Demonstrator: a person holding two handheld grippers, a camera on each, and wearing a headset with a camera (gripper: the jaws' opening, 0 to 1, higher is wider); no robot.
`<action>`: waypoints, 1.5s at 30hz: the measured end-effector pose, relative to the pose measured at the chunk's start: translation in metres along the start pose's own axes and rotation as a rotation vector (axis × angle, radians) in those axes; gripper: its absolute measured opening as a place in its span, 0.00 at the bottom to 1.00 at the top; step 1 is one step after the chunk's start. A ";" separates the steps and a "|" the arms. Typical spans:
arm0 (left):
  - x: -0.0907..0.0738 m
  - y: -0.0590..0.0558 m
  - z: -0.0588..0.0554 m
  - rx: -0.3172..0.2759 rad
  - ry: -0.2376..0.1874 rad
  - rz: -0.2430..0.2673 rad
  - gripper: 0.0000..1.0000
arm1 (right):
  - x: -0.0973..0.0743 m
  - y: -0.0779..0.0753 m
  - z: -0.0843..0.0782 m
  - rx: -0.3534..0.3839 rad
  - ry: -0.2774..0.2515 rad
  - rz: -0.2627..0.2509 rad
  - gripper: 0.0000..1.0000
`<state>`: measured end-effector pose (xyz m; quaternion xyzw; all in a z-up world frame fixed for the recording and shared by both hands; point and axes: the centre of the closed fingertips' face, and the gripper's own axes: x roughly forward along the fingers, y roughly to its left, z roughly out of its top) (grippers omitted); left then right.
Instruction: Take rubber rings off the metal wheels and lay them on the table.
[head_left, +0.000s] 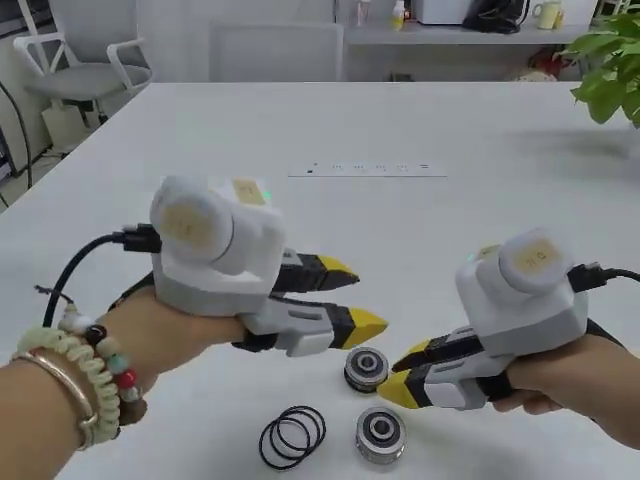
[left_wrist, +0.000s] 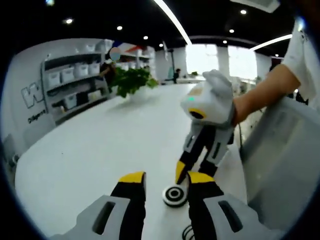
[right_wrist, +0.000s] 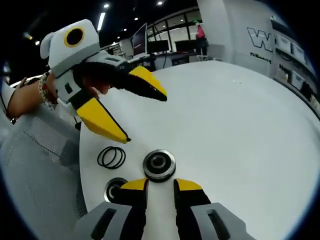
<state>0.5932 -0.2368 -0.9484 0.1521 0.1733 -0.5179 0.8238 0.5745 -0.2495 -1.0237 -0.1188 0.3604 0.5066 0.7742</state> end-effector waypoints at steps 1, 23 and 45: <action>0.002 -0.001 -0.006 0.005 0.015 -0.003 0.32 | 0.000 0.000 0.000 0.001 0.001 0.001 0.18; 0.023 -0.009 -0.048 -0.035 0.106 0.002 0.19 | 0.004 0.000 0.002 -0.004 -0.019 0.007 0.15; 0.025 -0.012 -0.050 -0.061 0.099 0.017 0.14 | 0.003 -0.002 0.001 -0.154 0.005 -0.025 0.02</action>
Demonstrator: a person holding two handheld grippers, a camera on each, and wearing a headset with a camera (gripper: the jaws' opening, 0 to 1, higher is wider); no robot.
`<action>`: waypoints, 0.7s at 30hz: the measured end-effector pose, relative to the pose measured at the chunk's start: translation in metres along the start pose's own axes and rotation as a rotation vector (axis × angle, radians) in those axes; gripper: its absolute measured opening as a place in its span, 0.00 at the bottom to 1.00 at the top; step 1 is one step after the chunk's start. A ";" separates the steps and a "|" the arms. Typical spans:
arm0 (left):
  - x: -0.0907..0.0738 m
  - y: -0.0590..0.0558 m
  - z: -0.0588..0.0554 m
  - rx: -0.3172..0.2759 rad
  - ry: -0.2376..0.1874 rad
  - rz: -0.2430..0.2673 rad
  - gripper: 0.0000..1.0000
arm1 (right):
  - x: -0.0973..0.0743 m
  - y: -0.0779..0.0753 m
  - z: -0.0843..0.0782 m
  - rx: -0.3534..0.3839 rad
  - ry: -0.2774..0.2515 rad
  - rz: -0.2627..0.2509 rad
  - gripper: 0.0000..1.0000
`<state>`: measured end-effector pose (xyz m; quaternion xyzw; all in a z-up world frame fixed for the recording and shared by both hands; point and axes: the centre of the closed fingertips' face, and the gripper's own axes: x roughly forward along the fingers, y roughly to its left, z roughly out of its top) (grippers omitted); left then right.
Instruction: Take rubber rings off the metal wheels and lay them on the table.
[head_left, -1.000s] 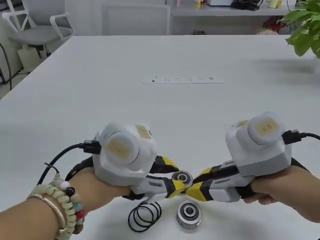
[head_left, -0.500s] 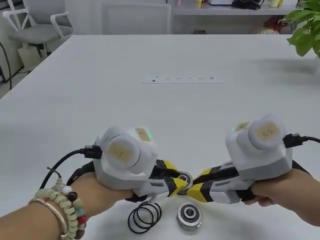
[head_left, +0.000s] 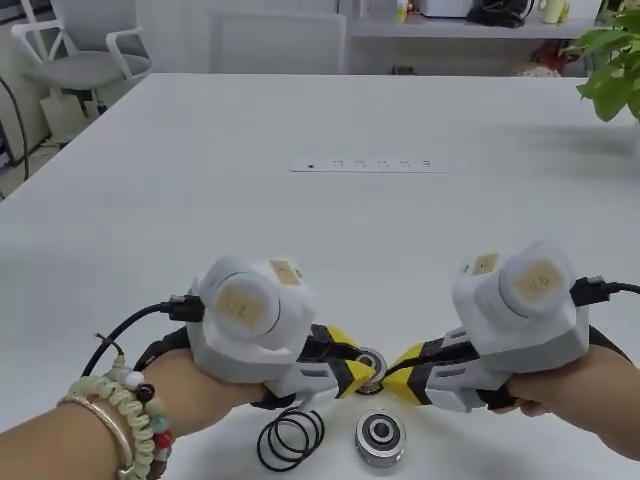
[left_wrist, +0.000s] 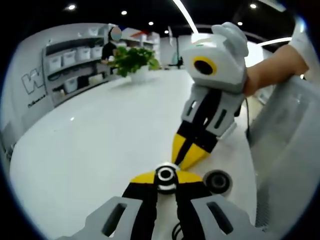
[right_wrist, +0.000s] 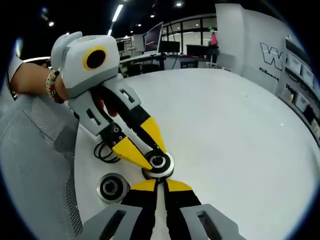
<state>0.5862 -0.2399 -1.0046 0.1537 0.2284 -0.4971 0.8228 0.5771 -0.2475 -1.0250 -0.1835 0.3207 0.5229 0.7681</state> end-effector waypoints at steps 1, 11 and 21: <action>0.000 0.000 0.000 0.004 -0.001 0.000 0.14 | 0.000 0.000 0.000 -0.003 0.001 -0.001 0.02; -0.001 0.000 -0.001 0.029 -0.004 0.003 0.14 | 0.000 -0.004 -0.001 0.146 -0.011 -0.003 0.00; -0.003 0.001 -0.002 0.007 0.000 0.006 0.14 | -0.005 -0.014 0.005 0.446 -0.103 0.010 0.00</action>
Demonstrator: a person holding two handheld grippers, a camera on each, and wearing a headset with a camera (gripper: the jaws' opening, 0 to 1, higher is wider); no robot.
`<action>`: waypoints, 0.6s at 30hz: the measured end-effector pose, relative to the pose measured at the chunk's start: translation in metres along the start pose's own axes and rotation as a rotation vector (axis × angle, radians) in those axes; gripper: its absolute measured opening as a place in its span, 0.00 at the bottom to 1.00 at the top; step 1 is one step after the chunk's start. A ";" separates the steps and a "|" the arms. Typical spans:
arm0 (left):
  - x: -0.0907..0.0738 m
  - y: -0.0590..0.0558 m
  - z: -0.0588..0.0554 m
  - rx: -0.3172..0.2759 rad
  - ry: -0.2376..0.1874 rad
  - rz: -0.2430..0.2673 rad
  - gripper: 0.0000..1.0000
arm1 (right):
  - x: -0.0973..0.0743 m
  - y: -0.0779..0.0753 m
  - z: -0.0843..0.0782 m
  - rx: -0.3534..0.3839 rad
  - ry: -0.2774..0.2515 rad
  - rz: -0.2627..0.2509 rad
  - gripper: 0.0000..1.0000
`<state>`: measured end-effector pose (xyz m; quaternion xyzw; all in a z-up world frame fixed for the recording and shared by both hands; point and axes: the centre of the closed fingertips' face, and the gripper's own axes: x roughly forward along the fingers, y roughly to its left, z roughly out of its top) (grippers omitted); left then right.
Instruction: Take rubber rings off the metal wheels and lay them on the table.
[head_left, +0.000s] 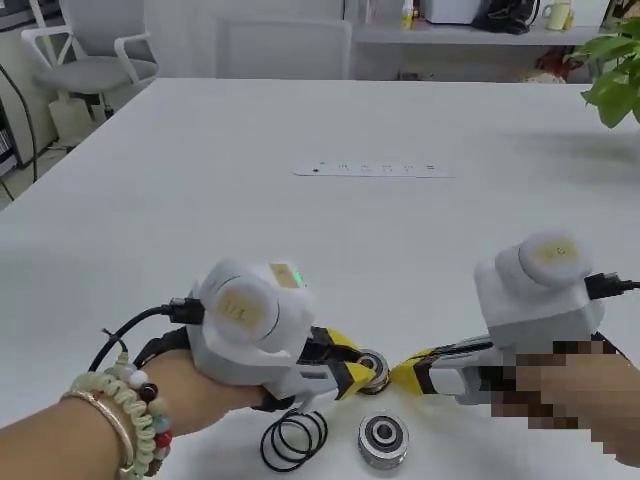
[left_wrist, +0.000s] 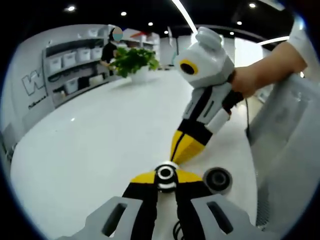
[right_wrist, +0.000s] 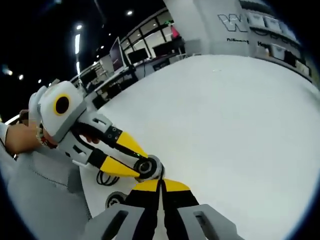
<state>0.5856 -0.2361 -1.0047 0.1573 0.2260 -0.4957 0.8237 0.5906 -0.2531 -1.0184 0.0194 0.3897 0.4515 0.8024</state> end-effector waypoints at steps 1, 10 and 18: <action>0.000 0.000 0.000 -0.001 0.001 0.000 0.14 | -0.002 0.001 0.006 0.048 -0.033 0.017 0.00; 0.000 0.001 0.000 0.029 0.026 0.015 0.13 | -0.001 0.017 0.010 -0.086 -0.010 0.005 0.00; 0.000 0.001 0.000 0.027 0.024 0.022 0.13 | -0.001 0.047 0.027 -0.067 -0.071 0.100 0.00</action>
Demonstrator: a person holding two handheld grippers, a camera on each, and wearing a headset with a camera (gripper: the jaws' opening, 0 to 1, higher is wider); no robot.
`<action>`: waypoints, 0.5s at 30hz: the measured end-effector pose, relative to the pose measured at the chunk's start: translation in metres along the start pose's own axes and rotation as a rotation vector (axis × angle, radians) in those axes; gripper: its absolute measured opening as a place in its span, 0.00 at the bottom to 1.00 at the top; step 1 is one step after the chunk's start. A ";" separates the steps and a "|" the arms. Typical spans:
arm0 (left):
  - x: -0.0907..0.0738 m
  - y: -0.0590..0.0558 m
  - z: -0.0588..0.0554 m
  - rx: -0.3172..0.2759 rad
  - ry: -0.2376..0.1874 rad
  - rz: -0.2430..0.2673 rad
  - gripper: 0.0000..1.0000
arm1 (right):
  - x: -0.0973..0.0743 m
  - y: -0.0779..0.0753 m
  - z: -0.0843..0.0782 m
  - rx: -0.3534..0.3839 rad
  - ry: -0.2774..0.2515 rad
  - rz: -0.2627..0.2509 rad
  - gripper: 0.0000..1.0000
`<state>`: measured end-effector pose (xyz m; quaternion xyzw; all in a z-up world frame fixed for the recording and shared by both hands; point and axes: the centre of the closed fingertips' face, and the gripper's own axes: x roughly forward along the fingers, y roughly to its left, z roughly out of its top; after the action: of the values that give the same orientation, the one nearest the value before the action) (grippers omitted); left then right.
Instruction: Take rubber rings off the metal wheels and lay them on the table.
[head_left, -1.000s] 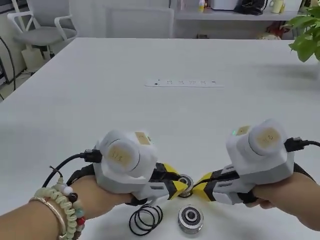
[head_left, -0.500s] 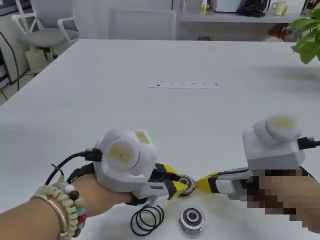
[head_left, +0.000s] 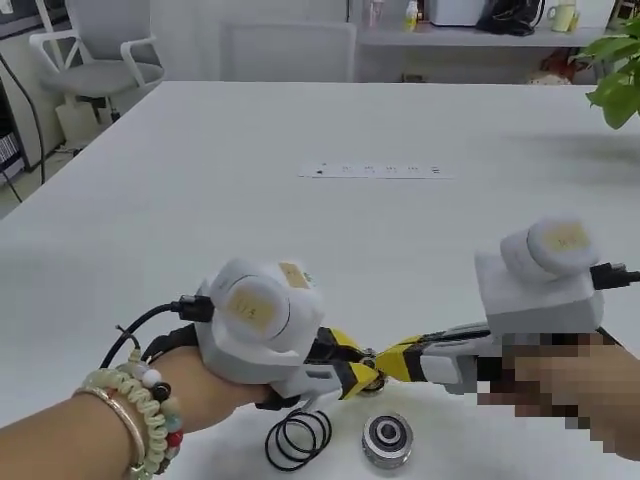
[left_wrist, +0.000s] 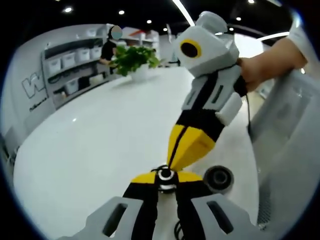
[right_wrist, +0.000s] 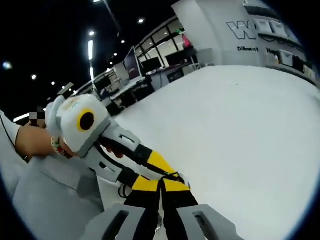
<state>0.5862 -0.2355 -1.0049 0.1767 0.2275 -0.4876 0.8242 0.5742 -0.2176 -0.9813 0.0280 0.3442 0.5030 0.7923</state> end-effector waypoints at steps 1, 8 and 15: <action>0.000 0.000 0.000 -0.004 0.000 0.003 0.13 | 0.001 -0.008 -0.001 -0.159 0.032 -0.053 0.00; -0.001 0.000 0.000 0.000 0.014 0.006 0.14 | -0.003 -0.019 -0.004 -0.067 0.025 -0.062 0.00; -0.017 0.001 0.025 -0.017 -0.037 -0.046 0.16 | -0.007 -0.028 -0.010 -0.010 0.031 -0.081 0.00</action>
<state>0.5851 -0.2353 -0.9750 0.1553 0.2205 -0.5077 0.8182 0.5886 -0.2403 -0.9967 0.0023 0.3545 0.4727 0.8067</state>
